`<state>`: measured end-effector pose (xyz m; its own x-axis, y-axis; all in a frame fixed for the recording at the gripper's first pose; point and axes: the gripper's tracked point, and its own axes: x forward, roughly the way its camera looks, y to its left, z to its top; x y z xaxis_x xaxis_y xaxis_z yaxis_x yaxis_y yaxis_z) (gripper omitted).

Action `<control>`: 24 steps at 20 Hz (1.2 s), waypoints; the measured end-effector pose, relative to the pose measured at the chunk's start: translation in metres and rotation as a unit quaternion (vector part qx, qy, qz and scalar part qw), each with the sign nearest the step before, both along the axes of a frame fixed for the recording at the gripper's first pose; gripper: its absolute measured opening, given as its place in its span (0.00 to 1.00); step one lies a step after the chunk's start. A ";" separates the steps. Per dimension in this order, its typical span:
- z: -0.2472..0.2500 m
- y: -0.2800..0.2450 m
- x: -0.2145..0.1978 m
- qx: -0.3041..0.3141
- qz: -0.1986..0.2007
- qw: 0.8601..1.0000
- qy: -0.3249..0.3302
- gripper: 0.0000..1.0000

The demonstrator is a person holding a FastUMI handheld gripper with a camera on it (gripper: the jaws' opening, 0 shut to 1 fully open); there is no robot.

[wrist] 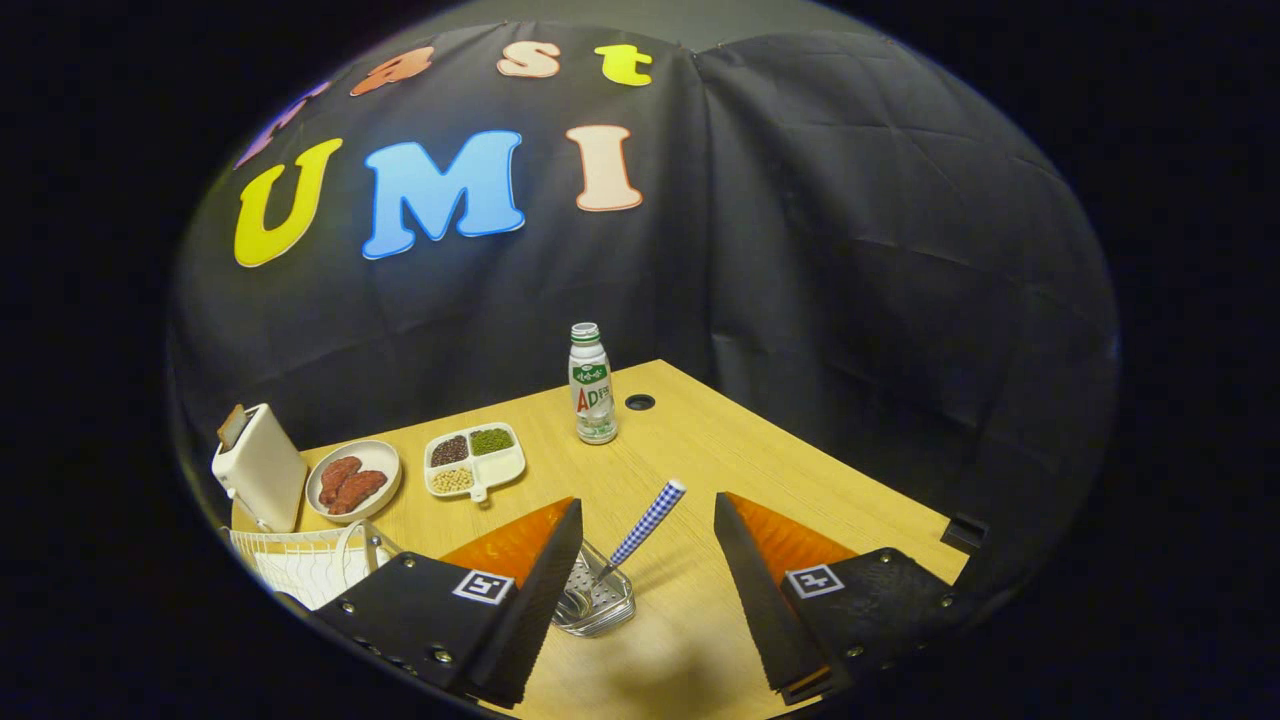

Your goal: Take the plate from the dish rack, then take the spoon from the basket and place it into the plate.

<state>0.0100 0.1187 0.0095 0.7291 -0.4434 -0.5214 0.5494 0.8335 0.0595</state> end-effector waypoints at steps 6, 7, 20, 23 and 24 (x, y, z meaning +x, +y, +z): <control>-0.037 -0.011 0.024 0.061 -0.038 0.997 0.011 0.81; -0.045 -0.013 0.029 0.069 -0.036 0.997 0.015 0.80; -0.050 0.022 0.064 0.107 0.036 0.994 0.004 0.04; -0.031 0.035 0.073 0.091 0.057 0.994 -0.009 0.04; -0.025 0.038 0.074 0.080 0.063 0.995 -0.013 0.04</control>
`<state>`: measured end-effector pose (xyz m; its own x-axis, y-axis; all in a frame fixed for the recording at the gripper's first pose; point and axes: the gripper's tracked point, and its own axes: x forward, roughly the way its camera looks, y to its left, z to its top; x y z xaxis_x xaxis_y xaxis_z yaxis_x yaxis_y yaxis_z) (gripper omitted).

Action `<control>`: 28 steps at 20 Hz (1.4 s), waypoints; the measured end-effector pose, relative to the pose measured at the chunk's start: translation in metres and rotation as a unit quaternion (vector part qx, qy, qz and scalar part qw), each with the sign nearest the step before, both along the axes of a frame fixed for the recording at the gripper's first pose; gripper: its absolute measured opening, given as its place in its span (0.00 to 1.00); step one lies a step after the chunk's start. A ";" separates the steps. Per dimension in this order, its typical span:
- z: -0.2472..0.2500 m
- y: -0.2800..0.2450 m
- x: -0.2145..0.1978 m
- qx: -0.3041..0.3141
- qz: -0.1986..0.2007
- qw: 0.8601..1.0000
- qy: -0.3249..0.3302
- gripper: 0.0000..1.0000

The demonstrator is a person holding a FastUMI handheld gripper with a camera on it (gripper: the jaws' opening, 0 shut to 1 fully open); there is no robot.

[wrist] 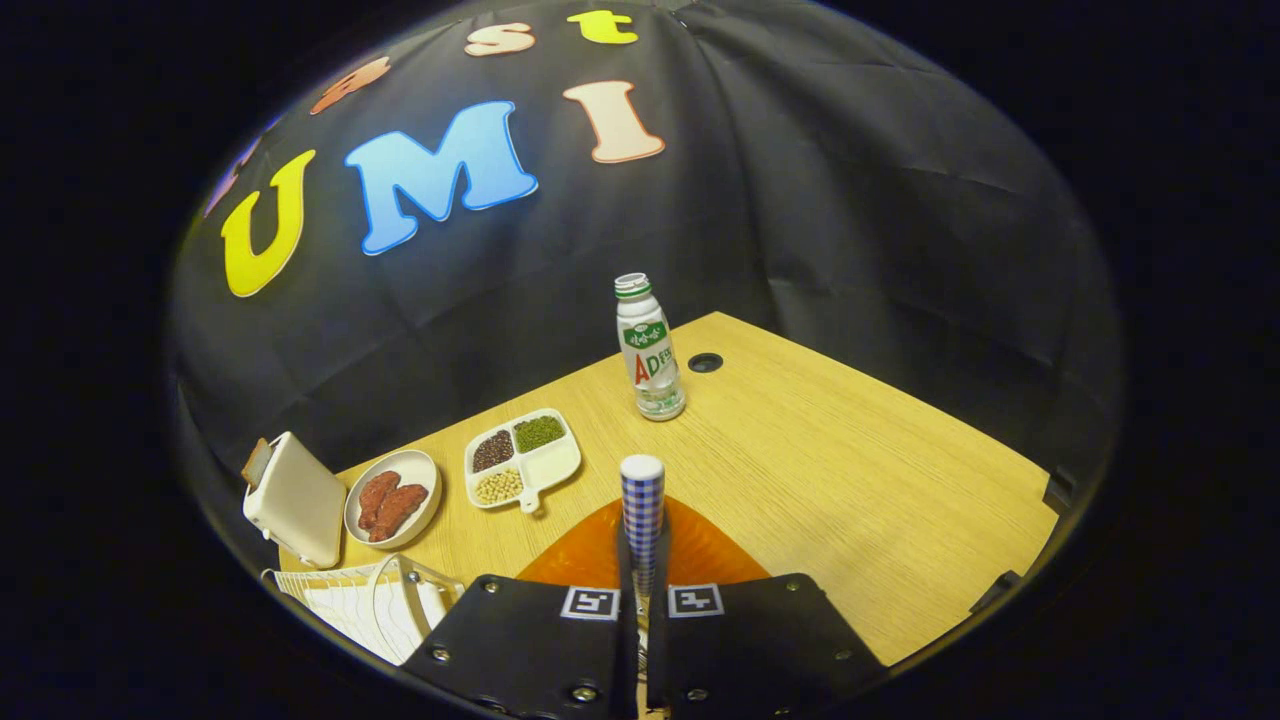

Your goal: Take the plate from the dish rack, then take the spoon from the basket and place it into the plate.

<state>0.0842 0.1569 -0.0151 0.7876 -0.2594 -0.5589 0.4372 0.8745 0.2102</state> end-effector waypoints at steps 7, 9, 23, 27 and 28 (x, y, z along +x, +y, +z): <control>0.063 0.017 -0.004 -0.072 0.031 0.996 -0.035 0.03; 0.083 0.019 -0.010 -0.093 0.036 0.994 -0.045 0.04; 0.135 0.159 -0.123 -0.135 0.152 0.976 -0.073 0.03; 0.109 0.225 -0.166 -0.108 0.221 0.968 -0.059 0.03; 0.102 0.240 -0.176 -0.101 0.240 0.964 -0.056 0.04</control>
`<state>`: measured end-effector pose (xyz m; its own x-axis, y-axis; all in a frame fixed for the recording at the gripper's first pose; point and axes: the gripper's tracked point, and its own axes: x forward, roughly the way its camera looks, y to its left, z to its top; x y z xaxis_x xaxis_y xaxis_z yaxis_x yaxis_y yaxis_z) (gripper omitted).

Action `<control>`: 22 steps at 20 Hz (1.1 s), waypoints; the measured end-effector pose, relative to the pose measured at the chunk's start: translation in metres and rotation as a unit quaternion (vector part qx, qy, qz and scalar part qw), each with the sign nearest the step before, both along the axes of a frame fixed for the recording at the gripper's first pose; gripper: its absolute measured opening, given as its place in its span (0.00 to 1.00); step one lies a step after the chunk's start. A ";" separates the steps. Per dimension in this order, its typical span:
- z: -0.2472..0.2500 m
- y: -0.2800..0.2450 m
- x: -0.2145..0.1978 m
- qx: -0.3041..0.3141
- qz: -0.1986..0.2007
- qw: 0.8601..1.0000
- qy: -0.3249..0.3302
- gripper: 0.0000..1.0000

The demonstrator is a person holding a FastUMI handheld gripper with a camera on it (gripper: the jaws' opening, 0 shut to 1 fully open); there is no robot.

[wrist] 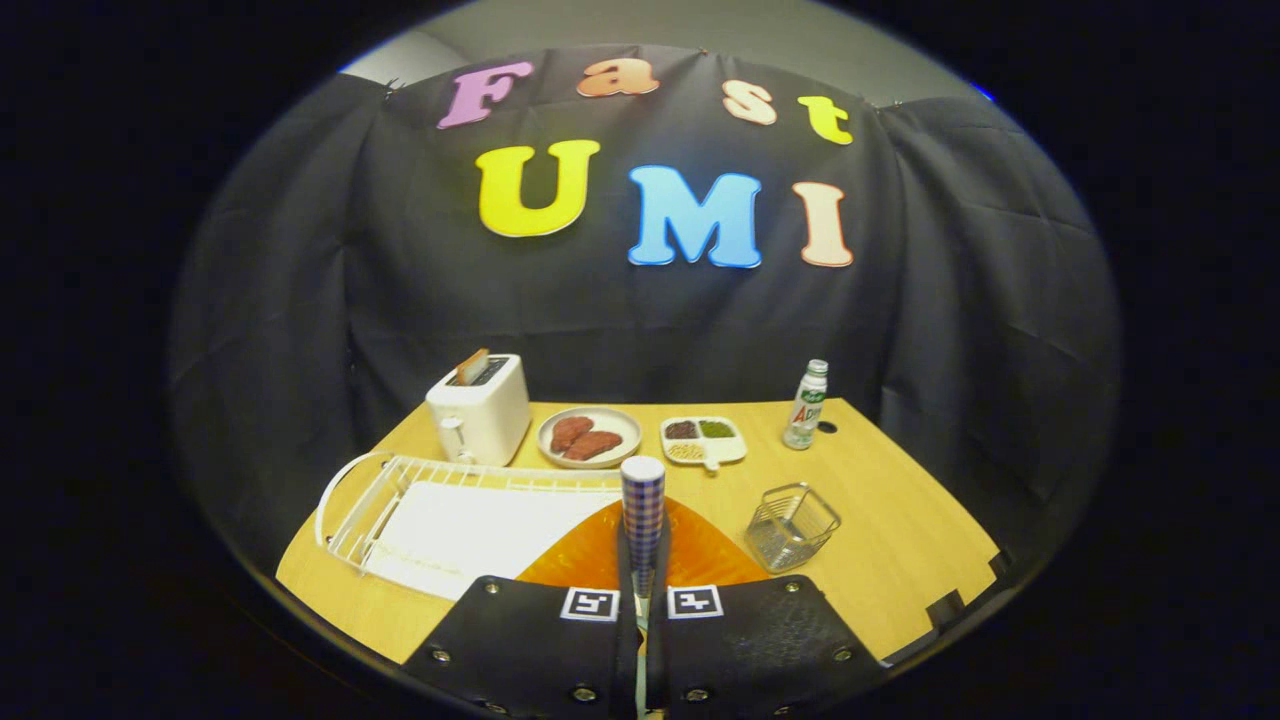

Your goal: Take the plate from the dish rack, then take the spoon from the basket and place it into the plate.

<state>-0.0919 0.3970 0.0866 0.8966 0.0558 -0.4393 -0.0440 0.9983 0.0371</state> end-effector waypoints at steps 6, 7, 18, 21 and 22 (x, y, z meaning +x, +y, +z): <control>-0.048 0.048 -0.043 0.026 0.062 0.997 0.039 0.04; -0.054 0.051 -0.046 0.023 0.068 0.997 0.041 0.04; -0.112 0.038 -0.050 0.054 0.092 0.992 0.068 0.12; -0.112 0.034 -0.046 0.067 0.078 0.992 0.071 0.13; -0.109 0.034 -0.044 0.071 0.077 0.992 0.067 0.17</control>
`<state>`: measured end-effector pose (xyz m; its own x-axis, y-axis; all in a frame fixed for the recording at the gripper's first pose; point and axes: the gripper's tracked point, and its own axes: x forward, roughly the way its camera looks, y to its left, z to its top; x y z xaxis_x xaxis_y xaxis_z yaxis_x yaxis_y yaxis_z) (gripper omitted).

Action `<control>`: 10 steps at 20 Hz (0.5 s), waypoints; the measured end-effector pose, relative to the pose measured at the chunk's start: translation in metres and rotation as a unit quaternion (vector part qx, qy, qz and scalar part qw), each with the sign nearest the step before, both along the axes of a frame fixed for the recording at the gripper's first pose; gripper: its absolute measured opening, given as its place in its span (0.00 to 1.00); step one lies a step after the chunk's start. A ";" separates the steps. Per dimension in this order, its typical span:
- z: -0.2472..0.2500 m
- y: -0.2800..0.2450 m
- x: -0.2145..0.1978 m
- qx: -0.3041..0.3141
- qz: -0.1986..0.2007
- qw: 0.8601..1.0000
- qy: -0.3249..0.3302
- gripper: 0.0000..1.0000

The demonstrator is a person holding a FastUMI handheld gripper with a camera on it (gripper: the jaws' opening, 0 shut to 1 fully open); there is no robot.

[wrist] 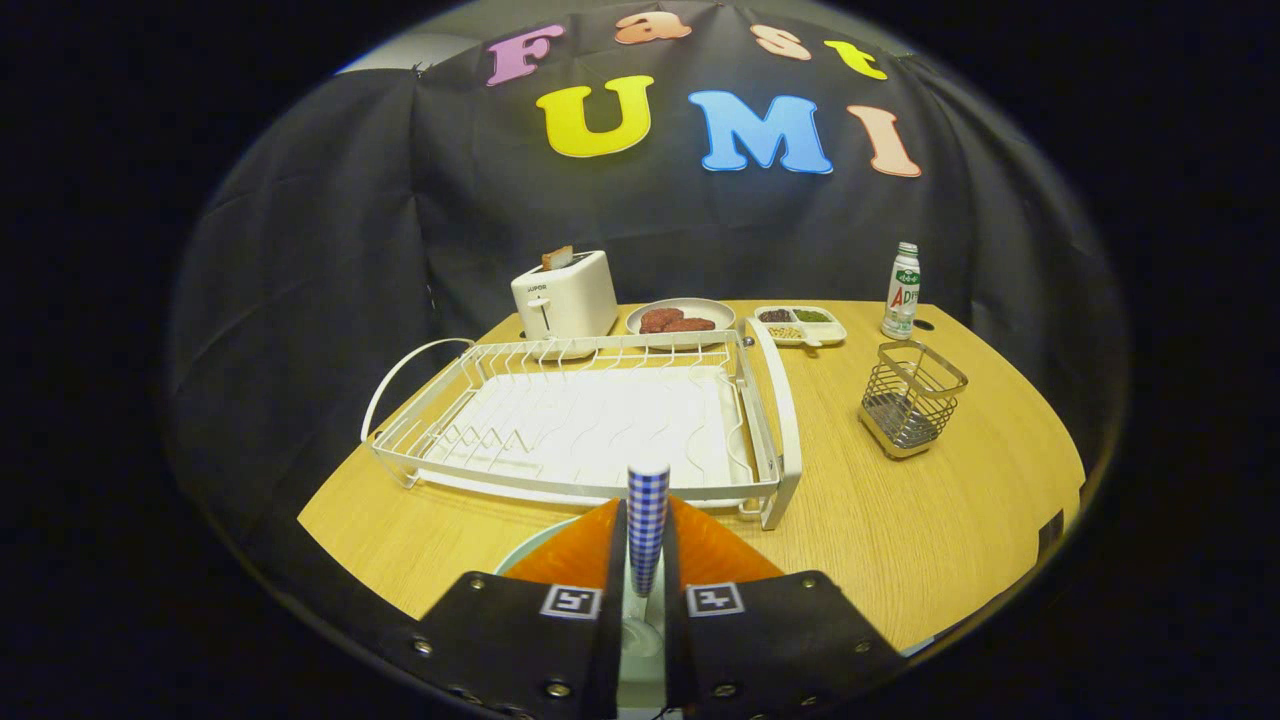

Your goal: Take the plate from the dish rack, then take the spoon from the basket and place it into the plate.

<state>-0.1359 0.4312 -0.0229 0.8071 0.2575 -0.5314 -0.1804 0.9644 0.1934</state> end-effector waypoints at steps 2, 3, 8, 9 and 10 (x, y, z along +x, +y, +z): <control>0.002 -0.005 0.003 -0.006 -0.006 1.000 -0.001 0.60; 0.002 -0.004 0.005 -0.002 -0.006 1.000 -0.003 0.61; 0.014 0.004 0.008 0.015 0.003 1.000 -0.012 0.99; 0.017 0.005 0.009 0.015 0.005 1.000 -0.017 0.99; 0.022 0.005 0.011 0.015 0.006 1.000 -0.022 0.99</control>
<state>-0.1251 0.4366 -0.0012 0.8259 0.2826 -0.4879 -0.2010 0.9560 0.2136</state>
